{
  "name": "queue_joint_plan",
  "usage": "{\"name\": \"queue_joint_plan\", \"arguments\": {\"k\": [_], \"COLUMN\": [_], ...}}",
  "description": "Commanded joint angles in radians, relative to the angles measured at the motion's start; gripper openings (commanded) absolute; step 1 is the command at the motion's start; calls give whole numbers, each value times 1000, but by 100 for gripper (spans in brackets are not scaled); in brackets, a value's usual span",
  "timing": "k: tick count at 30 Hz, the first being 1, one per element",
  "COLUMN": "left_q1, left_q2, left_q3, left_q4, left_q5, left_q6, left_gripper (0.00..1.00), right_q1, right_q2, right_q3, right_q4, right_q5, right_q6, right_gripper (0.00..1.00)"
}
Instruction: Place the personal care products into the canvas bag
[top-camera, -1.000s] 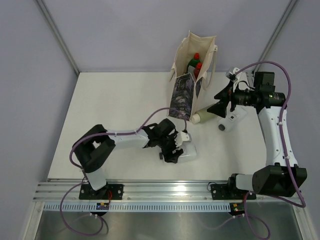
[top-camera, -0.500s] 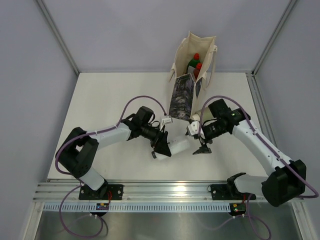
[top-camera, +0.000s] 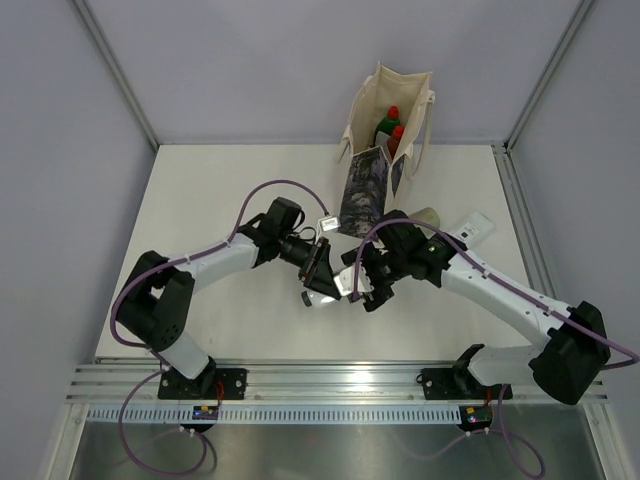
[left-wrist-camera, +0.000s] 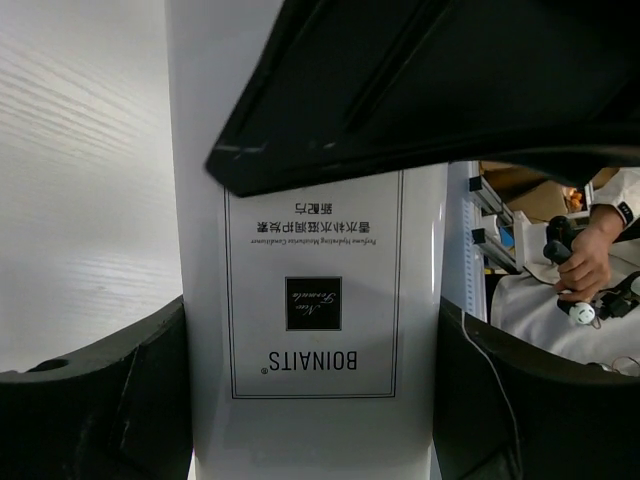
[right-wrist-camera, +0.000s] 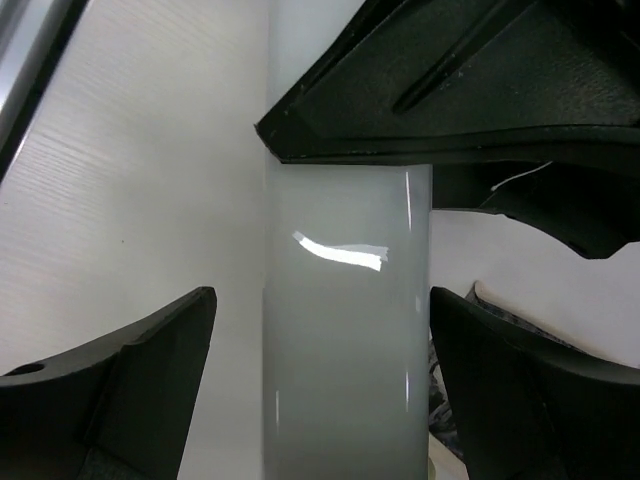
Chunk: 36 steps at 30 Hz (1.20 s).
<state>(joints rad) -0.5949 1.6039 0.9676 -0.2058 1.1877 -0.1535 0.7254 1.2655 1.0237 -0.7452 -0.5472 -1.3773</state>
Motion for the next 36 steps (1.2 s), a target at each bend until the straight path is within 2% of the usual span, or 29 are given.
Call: {"name": "queue_joint_plan", "arguments": {"k": [1, 3, 4, 6, 7, 9, 10, 14, 17, 21, 25, 26, 28, 29, 30, 31, 33, 35, 36], "left_q1": [6, 10, 12, 15, 15, 24, 30, 96, 165, 247, 337, 351, 378, 380, 382, 382, 382, 383, 383], "left_q2": [-16, -10, -6, -2, -2, -5, -9, -45, -94, -165, -226, -243, -326, -360, -395, -467, -534, -622, -646], "left_q3": [89, 98, 103, 117, 123, 140, 144, 146, 134, 115, 112, 105, 88, 62, 43, 22, -49, -91, -128], "left_q4": [52, 51, 48, 37, 33, 4, -4, -12, -10, -24, -99, -95, -87, -72, -55, -34, 28, 64, 72], "left_q5": [171, 176, 179, 182, 182, 179, 159, 99, 60, 36, -104, -144, -319, -385, -449, -565, -687, -741, -758], "left_q6": [-26, -44, -47, -50, -49, -31, -24, -17, -23, -15, 48, 46, 42, 45, 43, 26, -1, -24, -35], "left_gripper": [5, 9, 16, 26, 41, 54, 65, 90, 99, 99, 99, 99, 99, 99, 99, 99, 99, 99, 99], "right_q1": [34, 39, 37, 39, 39, 39, 39, 39, 36, 37, -4, -23, -102, -133, -159, -211, -251, -290, -296], "right_q2": [14, 21, 25, 40, 43, 43, 38, -18, -50, -80, -103, -101, -89, -83, -72, -48, -19, 32, 53], "right_q3": [-10, -7, -5, -2, 7, 9, 10, 3, -10, -22, 30, 54, 154, 188, 264, 304, 414, 487, 556], "right_q4": [102, 119, 139, 148, 148, 144, 142, 136, 142, 155, 182, 197, 246, 280, 355, 389, 478, 504, 510], "right_q5": [114, 130, 145, 164, 170, 167, 147, 76, 46, 17, -55, -75, -161, -183, -201, -201, -150, -97, -26], "right_q6": [60, 66, 69, 73, 75, 80, 89, 129, 175, 202, 323, 443, 587, 765, 861, 1055, 1235, 1451, 1497], "right_gripper": [81, 62, 43, 27, 13, 1, 0, 0, 0, 0, 0, 0, 0, 0, 0, 0, 0, 0, 0]}}
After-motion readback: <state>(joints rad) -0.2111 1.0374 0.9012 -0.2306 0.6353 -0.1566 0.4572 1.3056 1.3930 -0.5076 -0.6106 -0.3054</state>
